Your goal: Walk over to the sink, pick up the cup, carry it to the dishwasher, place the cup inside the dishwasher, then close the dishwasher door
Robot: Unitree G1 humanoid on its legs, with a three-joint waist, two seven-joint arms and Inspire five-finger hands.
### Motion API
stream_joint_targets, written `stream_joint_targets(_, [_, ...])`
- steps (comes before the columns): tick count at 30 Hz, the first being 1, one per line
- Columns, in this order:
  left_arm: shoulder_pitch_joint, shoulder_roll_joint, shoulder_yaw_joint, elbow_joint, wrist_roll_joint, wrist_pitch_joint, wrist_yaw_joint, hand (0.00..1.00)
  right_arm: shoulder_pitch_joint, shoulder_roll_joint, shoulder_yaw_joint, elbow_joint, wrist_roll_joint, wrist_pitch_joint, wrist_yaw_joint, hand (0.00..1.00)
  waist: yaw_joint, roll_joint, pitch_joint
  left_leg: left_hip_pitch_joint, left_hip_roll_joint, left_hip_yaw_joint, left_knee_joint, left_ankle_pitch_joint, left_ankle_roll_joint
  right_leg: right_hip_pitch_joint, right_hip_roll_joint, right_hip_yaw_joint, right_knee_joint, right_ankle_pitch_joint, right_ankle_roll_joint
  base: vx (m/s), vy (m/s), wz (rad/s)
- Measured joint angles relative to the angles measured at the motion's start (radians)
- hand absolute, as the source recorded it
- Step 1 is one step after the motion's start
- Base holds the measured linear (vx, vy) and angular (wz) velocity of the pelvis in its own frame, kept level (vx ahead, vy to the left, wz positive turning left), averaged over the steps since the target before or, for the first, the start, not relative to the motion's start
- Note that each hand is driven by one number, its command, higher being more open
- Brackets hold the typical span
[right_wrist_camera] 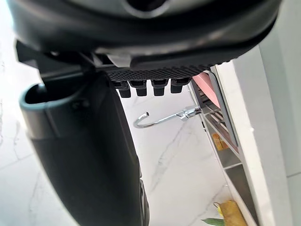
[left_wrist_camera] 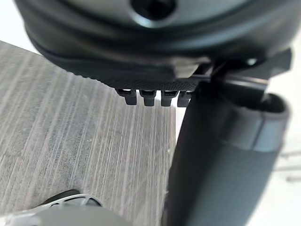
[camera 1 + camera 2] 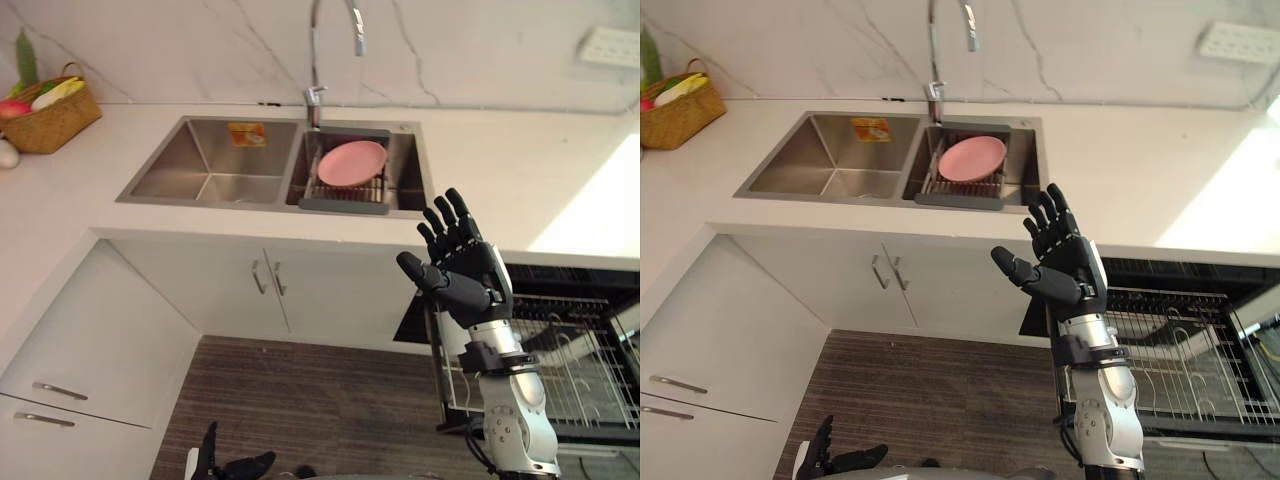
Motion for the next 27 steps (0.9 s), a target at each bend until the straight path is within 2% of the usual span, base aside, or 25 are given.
stream_joint_targets(2, [-0.014, 0.017, -0.022, 0.018, 0.0, 0.013, -0.007, 1.0, 0.045, 0.007, 0.016, -0.024, -0.009, 0.0, -0.025, 1.0, -0.023, -0.005, -0.002, 0.0, 0.002, -0.047, -0.001, 0.001, -0.002, -0.027, 0.102, 0.152, -0.081, -0.029, 0.04, 0.14, -0.018, 1.11])
stream_joint_targets(3, [-0.028, 0.04, -0.027, 0.043, -0.003, 0.029, -0.021, 1.0, 0.091, 0.021, 0.028, -0.073, -0.006, 0.0, -0.051, 1.0, -0.026, -0.038, -0.014, 0.0, -0.026, -0.079, -0.004, -0.002, -0.009, -0.047, 0.153, 0.216, -0.3, 0.028, 0.042, 0.16, -0.024, 0.69])
stream_joint_targets(4, [-0.032, 0.044, -0.026, 0.048, -0.003, 0.032, -0.022, 1.0, 0.091, 0.023, 0.028, -0.078, -0.003, -0.001, -0.054, 1.0, -0.025, -0.046, -0.014, 0.002, -0.032, -0.079, -0.004, -0.003, -0.01, -0.05, 0.153, 0.215, -0.326, 0.029, 0.044, 0.2, -0.041, 0.38])
stream_joint_targets(5, [-0.041, 0.043, -0.026, 0.079, -0.009, 0.051, -0.023, 1.0, 0.086, 0.022, 0.028, -0.078, -0.001, -0.003, -0.057, 1.0, -0.021, -0.045, -0.016, 0.003, -0.03, -0.075, -0.003, -0.006, -0.014, -0.026, 0.161, 0.219, -0.384, 0.033, 0.056, 0.1, -0.022, -0.08])
stream_joint_targets(7, [-0.036, 0.045, -0.023, 0.083, -0.023, 0.052, -0.027, 1.0, 0.083, 0.021, 0.02, -0.078, 0.009, -0.006, -0.057, 1.0, -0.02, -0.047, -0.015, 0.003, -0.013, -0.059, -0.004, -0.018, -0.032, 0.027, 0.187, 0.227, -0.496, 0.055, 0.077, 0.13, -0.016, -0.28])
stream_joint_targets(11, [-0.039, 0.046, -0.018, 0.1, -0.043, 0.052, -0.038, 1.0, 0.087, 0.019, -0.003, -0.078, 0.057, -0.009, -0.056, 1.0, -0.027, -0.047, -0.017, 0.036, 0.01, -0.033, -0.005, -0.032, -0.052, 0.102, 0.219, 0.242, -0.619, 0.096, 0.088, 0.05, -0.026, -0.27])
stream_joint_targets(16, [-0.038, 0.036, -0.002, 0.109, -0.067, 0.052, -0.041, 1.0, 0.094, 0.019, -0.006, -0.078, 0.056, -0.01, -0.055, 1.0, -0.024, -0.039, -0.021, 0.036, 0.025, -0.02, -0.008, -0.035, -0.055, 0.123, 0.242, 0.253, -0.681, 0.127, 0.086, -0.02, -0.029, -0.11])
stream_joint_targets(19, [-0.035, 0.024, 0.002, 0.117, -0.078, 0.053, -0.037, 1.0, 0.097, 0.019, -0.006, -0.078, 0.056, -0.009, -0.055, 1.0, -0.023, -0.025, -0.028, 0.035, 0.032, -0.01, 0.011, -0.047, -0.062, 0.125, 0.251, 0.263, -0.685, 0.129, 0.082, -0.03, -0.025, -0.11])
stream_joint_targets(22, [-0.032, 0.005, 0.002, 0.109, -0.07, 0.027, 0.009, 1.0, 0.133, 0.013, -0.003, -0.094, 0.054, -0.008, -0.058, 1.0, -0.019, 0.007, -0.018, -0.027, 0.09, 0.001, 0.197, -0.163, -0.088, 0.119, 0.278, 0.272, -0.622, 0.076, 0.062, -0.02, -0.066, -0.15])
stream_joint_targets(23, [-0.025, 0.002, 0.002, 0.103, -0.056, 0.019, 0.024, 1.0, 0.146, 0.012, 0.001, -0.104, 0.055, -0.008, -0.059, 1.0, -0.018, 0.011, -0.019, -0.034, 0.104, 0.004, 0.236, -0.178, -0.097, 0.121, 0.284, 0.274, -0.611, 0.065, 0.059, 0.06, -0.046, -0.04])
stream_joint_targets(24, [-0.019, -0.001, 0.003, 0.081, -0.014, 0.01, 0.06, 1.0, 0.171, 0.014, 0.011, -0.128, 0.055, -0.008, -0.066, 1.0, -0.021, 0.014, -0.019, -0.086, 0.14, 0.005, 0.379, -0.203, -0.118, 0.12, 0.288, 0.274, -0.595, 0.042, 0.05, 0.08, -0.07, -0.02])
stream_joint_targets(25, [-0.012, -0.005, 0.006, 0.038, 0.019, 0.01, 0.086, 1.0, 0.187, 0.01, 0.018, -0.159, 0.055, -0.005, -0.073, 1.0, -0.022, 0.015, -0.017, -0.16, 0.18, 0.003, 0.56, -0.197, -0.134, 0.13, 0.293, 0.278, -0.596, 0.039, 0.035, 0.09, -0.07, -0.06])
stream_joint_targets(26, [-0.006, -0.008, 0.017, 0.008, 0.044, 0.008, 0.102, 1.0, 0.186, 0.006, 0.018, -0.178, 0.055, -0.006, -0.073, 1.0, -0.018, 0.003, -0.01, -0.2, 0.197, 0.008, 0.645, -0.195, -0.168, 0.15, 0.29, 0.284, -0.602, 0.038, 0.032, 0.13, -0.078, -0.19])
stream_joint_targets(27, [0.001, -0.012, 0.017, -0.009, 0.062, 0.008, 0.12, 1.0, 0.174, -0.003, 0.016, -0.187, 0.057, -0.015, -0.075, 1.0, -0.015, 0.008, -0.012, -0.213, 0.188, 0.006, 0.601, -0.214, -0.158, 0.168, 0.276, 0.296, -0.61, 0.037, 0.032, 0.1, -0.019, -0.23])
